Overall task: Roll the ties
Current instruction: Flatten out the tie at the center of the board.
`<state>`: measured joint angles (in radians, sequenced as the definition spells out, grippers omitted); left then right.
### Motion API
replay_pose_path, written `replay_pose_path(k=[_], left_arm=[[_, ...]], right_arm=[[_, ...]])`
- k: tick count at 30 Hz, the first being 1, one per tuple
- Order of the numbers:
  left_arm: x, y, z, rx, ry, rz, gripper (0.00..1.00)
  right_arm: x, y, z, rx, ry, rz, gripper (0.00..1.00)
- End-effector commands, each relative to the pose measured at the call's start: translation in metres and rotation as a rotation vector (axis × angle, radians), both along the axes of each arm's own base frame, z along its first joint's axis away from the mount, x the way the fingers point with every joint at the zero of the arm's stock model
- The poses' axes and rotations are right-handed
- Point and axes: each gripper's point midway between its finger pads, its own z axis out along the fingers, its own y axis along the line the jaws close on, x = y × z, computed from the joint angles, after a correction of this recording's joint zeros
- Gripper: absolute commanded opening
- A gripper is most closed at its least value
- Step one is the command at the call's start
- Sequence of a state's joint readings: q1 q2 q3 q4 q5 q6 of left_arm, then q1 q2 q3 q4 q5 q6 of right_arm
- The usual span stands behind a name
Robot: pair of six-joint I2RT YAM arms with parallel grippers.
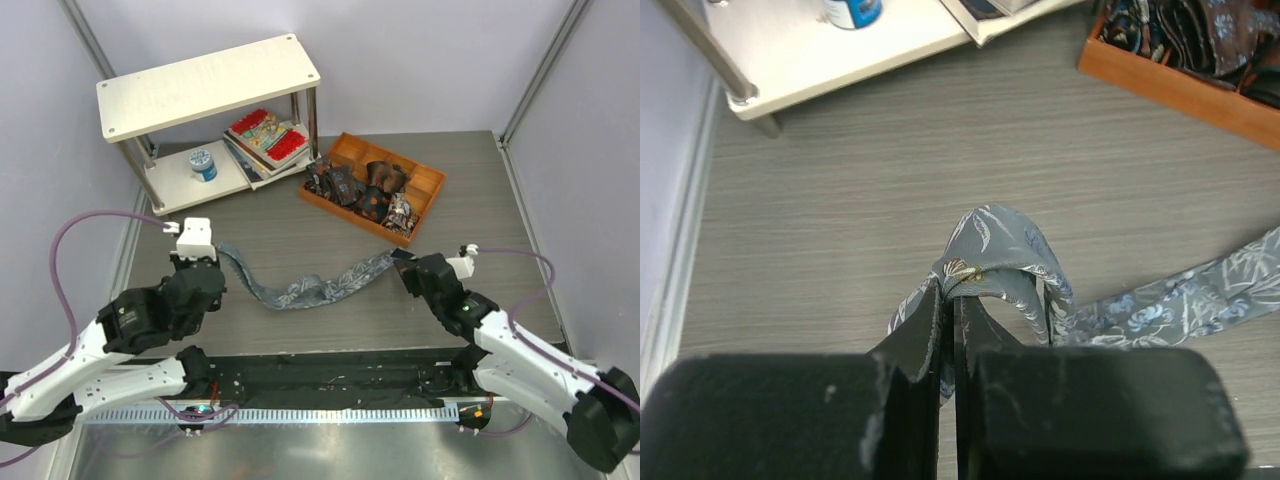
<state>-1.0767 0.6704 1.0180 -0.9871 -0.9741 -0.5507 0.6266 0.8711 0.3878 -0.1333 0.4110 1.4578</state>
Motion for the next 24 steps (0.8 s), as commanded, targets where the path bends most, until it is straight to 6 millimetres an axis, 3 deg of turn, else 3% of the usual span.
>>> replay_pose_path(k=[1,7,10,14,17,24], left_arm=[[0.011,-0.035,-0.005,-0.115,0.021,0.001,0.00],[0.025,-0.068,-0.023,-0.133,0.027,-0.025,0.00],[0.030,-0.074,-0.028,-0.120,0.022,-0.017,0.00],[0.036,-0.082,-0.037,-0.135,0.014,0.006,0.00],[0.037,-0.089,-0.052,-0.155,0.027,0.001,0.00],[0.039,-0.086,-0.094,-0.077,0.060,0.034,0.00]], right_arm=[[-0.004,-0.038,0.015,0.008,-0.050,-0.138,0.01],[-0.009,-0.082,0.042,-0.059,-0.137,-0.234,0.01],[-0.010,-0.102,0.052,-0.108,-0.163,-0.281,0.01],[-0.012,-0.123,0.053,-0.150,-0.156,-0.345,0.01],[-0.014,-0.139,0.054,-0.198,-0.158,-0.390,0.01],[-0.021,-0.172,0.051,-0.332,-0.126,-0.492,0.01]])
